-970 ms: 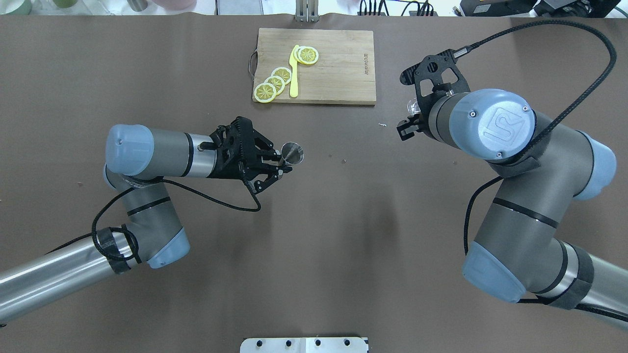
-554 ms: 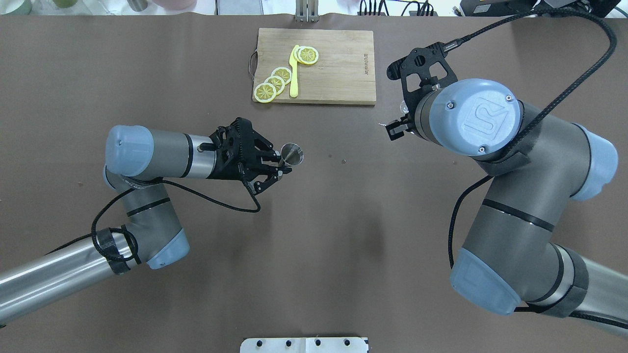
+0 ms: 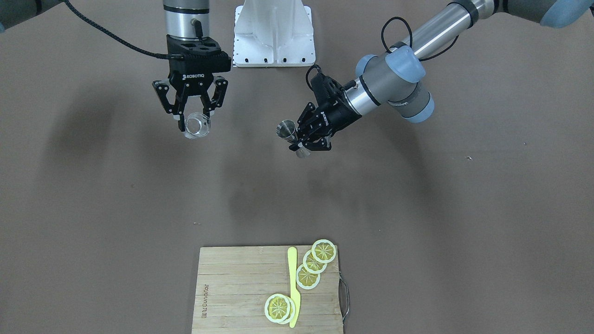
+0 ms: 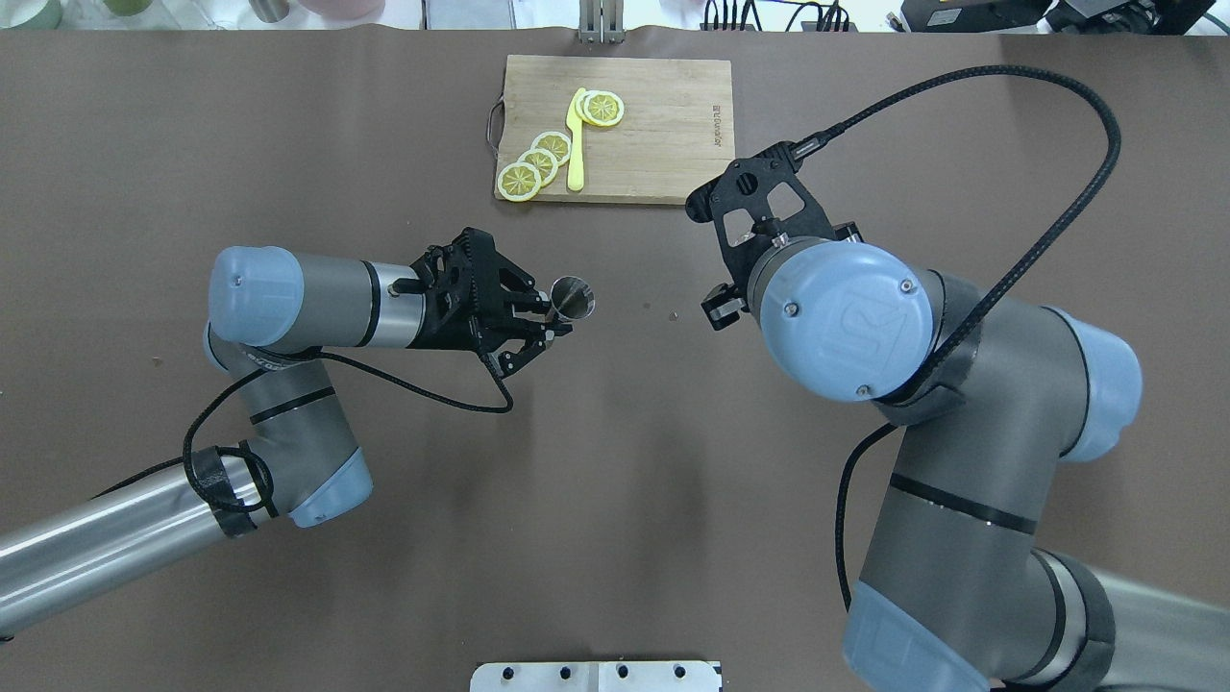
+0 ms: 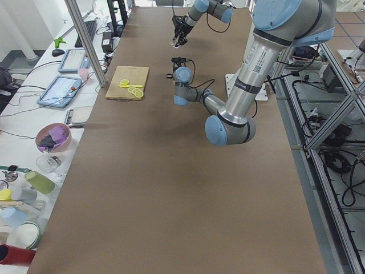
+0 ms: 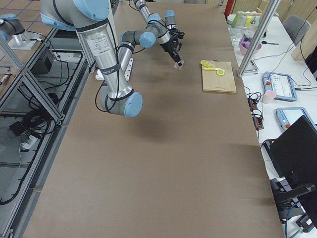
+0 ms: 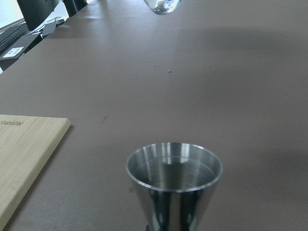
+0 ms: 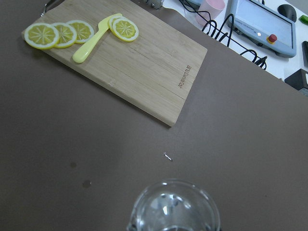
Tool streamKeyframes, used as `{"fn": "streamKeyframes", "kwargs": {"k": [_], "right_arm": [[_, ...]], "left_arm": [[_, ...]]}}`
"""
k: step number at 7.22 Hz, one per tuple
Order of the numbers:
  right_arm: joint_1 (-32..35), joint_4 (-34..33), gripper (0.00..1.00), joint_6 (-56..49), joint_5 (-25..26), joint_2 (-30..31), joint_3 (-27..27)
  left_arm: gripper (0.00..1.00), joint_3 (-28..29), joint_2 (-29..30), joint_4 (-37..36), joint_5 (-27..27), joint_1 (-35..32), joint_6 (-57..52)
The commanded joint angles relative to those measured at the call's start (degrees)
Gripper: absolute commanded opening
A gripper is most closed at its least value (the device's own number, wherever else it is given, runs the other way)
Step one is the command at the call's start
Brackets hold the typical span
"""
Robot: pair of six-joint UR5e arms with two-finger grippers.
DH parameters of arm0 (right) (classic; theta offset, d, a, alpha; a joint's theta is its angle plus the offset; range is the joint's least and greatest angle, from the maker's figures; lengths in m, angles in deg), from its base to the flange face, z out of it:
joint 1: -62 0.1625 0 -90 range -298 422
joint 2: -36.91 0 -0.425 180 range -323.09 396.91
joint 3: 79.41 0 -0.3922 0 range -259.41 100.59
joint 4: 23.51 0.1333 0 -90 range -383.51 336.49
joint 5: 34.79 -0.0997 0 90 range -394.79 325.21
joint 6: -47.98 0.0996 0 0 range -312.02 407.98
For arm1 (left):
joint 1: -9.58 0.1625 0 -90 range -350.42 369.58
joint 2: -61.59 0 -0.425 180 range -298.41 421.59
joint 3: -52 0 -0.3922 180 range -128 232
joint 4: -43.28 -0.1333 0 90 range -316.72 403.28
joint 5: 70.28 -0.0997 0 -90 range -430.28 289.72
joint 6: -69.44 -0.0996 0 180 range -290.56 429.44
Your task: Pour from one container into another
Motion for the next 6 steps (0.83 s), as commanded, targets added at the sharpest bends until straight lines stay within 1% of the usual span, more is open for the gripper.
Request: {"fn": "streamKeyframes", "kwargs": {"k": [1,3,4,6], "right_arm": [[-5.0,-2.5,0.00,-3.5,7.2,-0.9,0.0],[-5.3,-3.3,0.00,-5.4,7.7,-2.4,-0.1],[-6.0,-3.3,0.00,-6.3,9.2,-2.5,0.1],[-7.0,-4.0,0.00,-10.7,11.4,-3.4,0.1]], "left_arm": [[0.00,0.7,1.1,-0.4,-1.5,0.1,0.0],[0.00,0.8,2.5,-1.0,-1.6,0.1,0.3],[0.00,0.7,2.8,-1.0,-1.6,0.7,0.2],[0.00,0.8,2.7,-1.1,-3.3,1.3,0.1]]}}
